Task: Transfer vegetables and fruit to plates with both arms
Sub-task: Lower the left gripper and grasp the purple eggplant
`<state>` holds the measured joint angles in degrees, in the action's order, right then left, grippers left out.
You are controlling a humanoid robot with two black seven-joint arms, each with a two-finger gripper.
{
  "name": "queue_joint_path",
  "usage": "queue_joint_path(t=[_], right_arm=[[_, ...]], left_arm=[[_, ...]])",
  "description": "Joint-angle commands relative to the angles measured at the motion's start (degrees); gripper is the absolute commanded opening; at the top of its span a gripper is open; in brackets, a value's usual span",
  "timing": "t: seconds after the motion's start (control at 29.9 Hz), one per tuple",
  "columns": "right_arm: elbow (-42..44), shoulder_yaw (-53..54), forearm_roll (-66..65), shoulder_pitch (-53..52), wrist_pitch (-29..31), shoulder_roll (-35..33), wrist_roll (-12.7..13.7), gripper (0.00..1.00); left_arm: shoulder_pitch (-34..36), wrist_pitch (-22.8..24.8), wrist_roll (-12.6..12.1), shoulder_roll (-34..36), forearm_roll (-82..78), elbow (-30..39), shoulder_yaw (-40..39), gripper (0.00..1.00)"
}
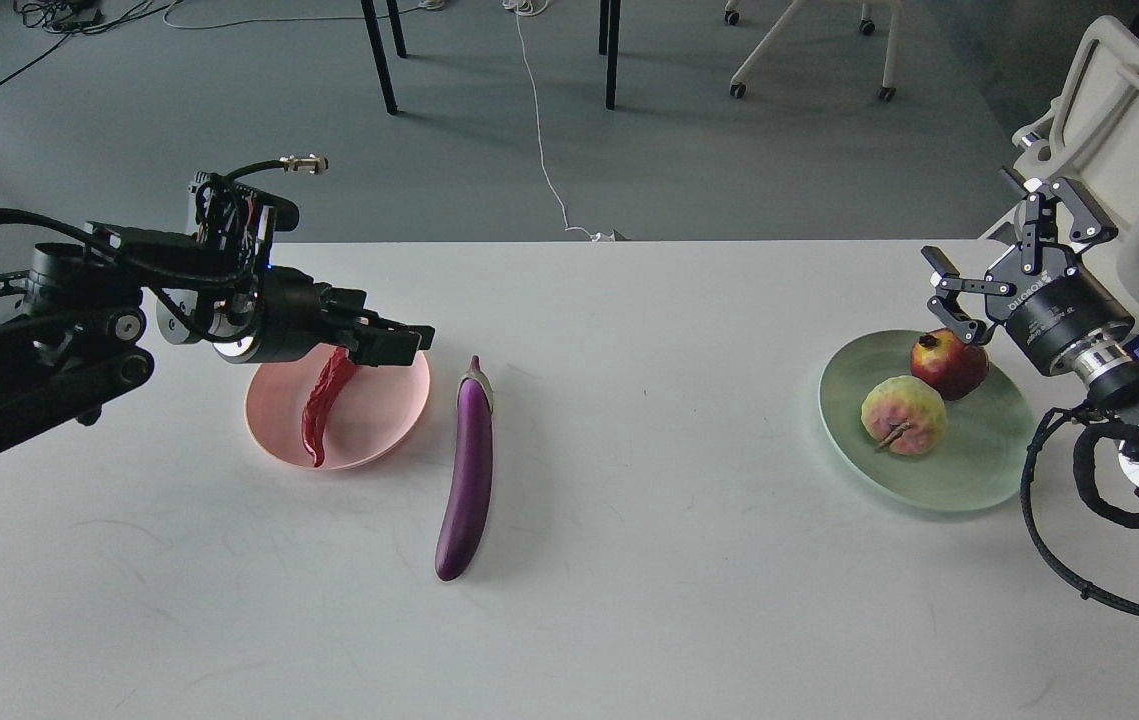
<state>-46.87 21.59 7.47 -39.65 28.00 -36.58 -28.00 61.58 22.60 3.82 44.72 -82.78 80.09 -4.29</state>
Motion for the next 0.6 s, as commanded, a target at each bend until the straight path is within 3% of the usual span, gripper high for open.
queue_joint_path(t=[0.0,0.1,0.27,0.57], right_arm=[[-0.06,-0.06,0.0,0.01,0.0,0.02,0.0,0.99],[0.02,-0.06,0.0,0.19,0.0,-0.07,0.0,0.99],[0.11,-0.06,0.0,0.28,0.0,0.11,0.0,0.99],[0.11,0.11,0.0,0.36,0.0,-0.07,0.0,0.99]], left_arm=[[-2.77,-2.2,-6.17,0.63,5.16,6.12,-0.1,1.0],[-5.23,-5.8,-10.66,-0.16,5.61,7.44,-0.1,1.0],[-7.87,-9.76,-16.11,-3.58,8.15,7.45,-0.19,1.0],[-12.44,-14.24,-21.57,-6.05,9.74,11.75,-0.1,1.0]])
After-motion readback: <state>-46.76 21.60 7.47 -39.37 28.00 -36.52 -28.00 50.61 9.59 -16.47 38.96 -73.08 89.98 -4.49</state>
